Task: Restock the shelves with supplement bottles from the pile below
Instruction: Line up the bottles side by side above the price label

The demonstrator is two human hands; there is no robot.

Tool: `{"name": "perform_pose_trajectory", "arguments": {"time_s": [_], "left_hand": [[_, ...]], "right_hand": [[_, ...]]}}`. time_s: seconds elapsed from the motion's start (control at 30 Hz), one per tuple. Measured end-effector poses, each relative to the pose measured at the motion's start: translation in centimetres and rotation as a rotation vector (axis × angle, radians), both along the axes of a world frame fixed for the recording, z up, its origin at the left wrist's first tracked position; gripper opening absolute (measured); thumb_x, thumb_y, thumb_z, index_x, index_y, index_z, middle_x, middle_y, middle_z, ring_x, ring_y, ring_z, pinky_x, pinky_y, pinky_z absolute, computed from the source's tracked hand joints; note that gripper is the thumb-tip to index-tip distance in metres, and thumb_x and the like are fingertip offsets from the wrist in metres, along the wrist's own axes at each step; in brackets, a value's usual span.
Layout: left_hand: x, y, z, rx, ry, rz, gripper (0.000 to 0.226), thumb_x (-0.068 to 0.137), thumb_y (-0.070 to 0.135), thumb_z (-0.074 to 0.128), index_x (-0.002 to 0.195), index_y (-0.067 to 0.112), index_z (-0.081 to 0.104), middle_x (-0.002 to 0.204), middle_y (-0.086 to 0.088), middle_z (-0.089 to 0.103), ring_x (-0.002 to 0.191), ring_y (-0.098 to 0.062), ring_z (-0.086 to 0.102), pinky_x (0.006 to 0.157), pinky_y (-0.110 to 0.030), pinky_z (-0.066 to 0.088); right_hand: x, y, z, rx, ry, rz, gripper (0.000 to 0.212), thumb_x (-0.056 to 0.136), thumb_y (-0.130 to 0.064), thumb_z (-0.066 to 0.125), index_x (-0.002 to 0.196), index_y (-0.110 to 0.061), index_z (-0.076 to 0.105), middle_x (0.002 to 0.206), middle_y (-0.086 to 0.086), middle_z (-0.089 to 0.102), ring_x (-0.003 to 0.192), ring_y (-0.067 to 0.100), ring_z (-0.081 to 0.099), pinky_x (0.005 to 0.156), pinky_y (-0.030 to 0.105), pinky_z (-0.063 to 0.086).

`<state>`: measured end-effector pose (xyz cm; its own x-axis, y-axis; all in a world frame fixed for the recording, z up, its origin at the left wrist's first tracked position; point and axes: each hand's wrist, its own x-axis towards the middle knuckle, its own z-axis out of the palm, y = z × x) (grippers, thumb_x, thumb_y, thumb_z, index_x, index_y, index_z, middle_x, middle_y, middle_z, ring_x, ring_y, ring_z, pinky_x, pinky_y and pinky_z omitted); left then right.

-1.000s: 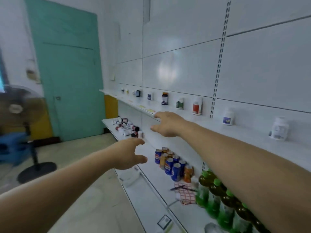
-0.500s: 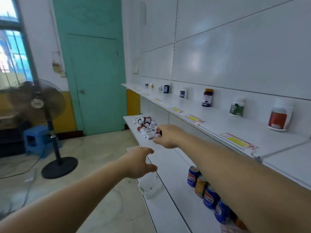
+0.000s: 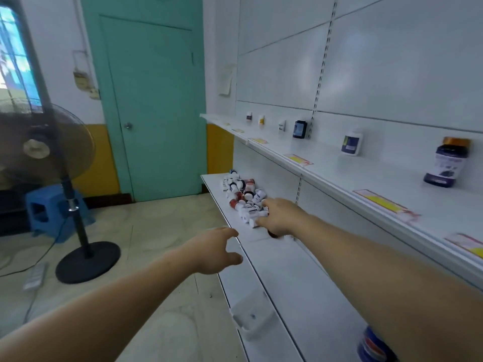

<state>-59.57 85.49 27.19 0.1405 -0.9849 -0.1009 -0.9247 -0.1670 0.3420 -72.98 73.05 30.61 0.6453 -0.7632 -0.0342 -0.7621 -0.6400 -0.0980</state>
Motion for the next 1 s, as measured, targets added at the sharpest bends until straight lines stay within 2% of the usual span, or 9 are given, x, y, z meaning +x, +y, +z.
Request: {"name": "perform_pose_trajectory", "arguments": {"time_s": [0.1, 0.23, 0.4, 0.5, 0.63, 0.7, 0.8, 0.9, 1.0], "left_hand": [[6.4, -5.2, -1.5, 0.022, 0.045, -0.029, 0.065, 0.090, 0.045, 0.056, 0.146, 0.023, 0.029, 0.154, 0.004, 0.027, 0.137, -0.018, 0.033, 0.108, -0.028, 0.029], [14.4, -12.1, -2.8, 0.110, 0.042, -0.068, 0.066, 0.090, 0.046, 0.055, 0.146, 0.024, 0.028, 0.154, 0.002, 0.026, 0.137, -0.019, 0.033, 0.109, -0.029, 0.029], [21.9, -21.5, -4.4, 0.189, 0.053, -0.097, 0.066, 0.090, 0.047, 0.056, 0.146, 0.024, 0.029, 0.153, 0.000, 0.028, 0.136, -0.020, 0.035, 0.108, -0.029, 0.031], [25.4, -27.8, -6.2, 0.218, 0.061, -0.131, 0.066, 0.090, 0.046, 0.055, 0.146, 0.023, 0.028, 0.154, -0.001, 0.027, 0.137, -0.020, 0.032, 0.108, -0.027, 0.029], [29.4, -36.4, -9.2, 0.248, 0.088, -0.154, 0.064, 0.090, 0.045, 0.057, 0.145, 0.024, 0.031, 0.152, -0.002, 0.030, 0.134, -0.020, 0.037, 0.107, -0.028, 0.033], [31.2, -40.3, -10.7, 0.281, 0.122, -0.154, 0.063, 0.090, 0.045, 0.056, 0.144, 0.025, 0.032, 0.151, -0.003, 0.033, 0.130, -0.020, 0.043, 0.104, -0.028, 0.036], [34.5, -45.1, -12.5, 0.332, 0.134, -0.169, 0.063, 0.090, 0.046, 0.056, 0.145, 0.025, 0.032, 0.150, -0.002, 0.033, 0.134, -0.019, 0.038, 0.106, -0.027, 0.032], [38.1, -49.9, -13.8, 0.384, 0.133, -0.199, 0.064, 0.091, 0.046, 0.055, 0.146, 0.025, 0.030, 0.152, -0.001, 0.031, 0.136, -0.019, 0.035, 0.107, -0.027, 0.030], [41.5, -55.4, -15.1, 0.419, 0.122, -0.247, 0.064, 0.090, 0.047, 0.055, 0.145, 0.025, 0.031, 0.150, -0.002, 0.033, 0.131, -0.020, 0.040, 0.105, -0.027, 0.034]], "right_hand": [[5.7, -5.4, -2.2, 0.051, -0.014, -0.082, 0.051, 0.095, -0.040, 0.044, 0.141, -0.019, 0.037, 0.146, 0.012, 0.039, 0.129, 0.033, 0.040, 0.104, 0.040, 0.037], [11.7, -11.6, -4.1, 0.154, -0.066, -0.174, 0.056, 0.093, -0.041, 0.051, 0.143, -0.018, 0.038, 0.145, 0.011, 0.042, 0.130, 0.030, 0.041, 0.101, 0.033, 0.037], [16.5, -19.3, -6.5, 0.241, -0.056, -0.302, 0.061, 0.091, -0.045, 0.051, 0.144, -0.017, 0.037, 0.144, 0.011, 0.041, 0.127, 0.030, 0.044, 0.101, 0.034, 0.040], [19.5, -24.7, -8.7, 0.260, -0.068, -0.333, 0.053, 0.090, -0.044, 0.051, 0.135, -0.017, 0.045, 0.136, 0.011, 0.050, 0.118, 0.029, 0.051, 0.093, 0.032, 0.044], [23.8, -32.9, -12.3, 0.298, -0.154, -0.391, 0.042, 0.086, -0.045, 0.049, 0.122, -0.025, 0.052, 0.117, 0.006, 0.063, 0.093, 0.025, 0.060, 0.076, 0.030, 0.048], [25.9, -37.1, -13.9, 0.322, -0.185, -0.406, 0.041, 0.089, -0.044, 0.048, 0.123, -0.022, 0.052, 0.119, 0.005, 0.062, 0.098, 0.025, 0.059, 0.074, 0.029, 0.042], [28.9, -42.1, -15.9, 0.396, -0.226, -0.462, 0.044, 0.092, -0.043, 0.050, 0.131, -0.024, 0.050, 0.133, 0.000, 0.055, 0.117, 0.023, 0.052, 0.085, 0.027, 0.035], [31.6, -45.8, -17.7, 0.439, -0.214, -0.518, 0.043, 0.090, -0.045, 0.052, 0.129, -0.027, 0.051, 0.133, 0.001, 0.055, 0.117, 0.025, 0.052, 0.088, 0.029, 0.036], [33.8, -48.5, -19.6, 0.418, -0.195, -0.561, 0.042, 0.089, -0.048, 0.053, 0.125, -0.026, 0.053, 0.130, 0.002, 0.056, 0.117, 0.027, 0.052, 0.092, 0.033, 0.037]]}}
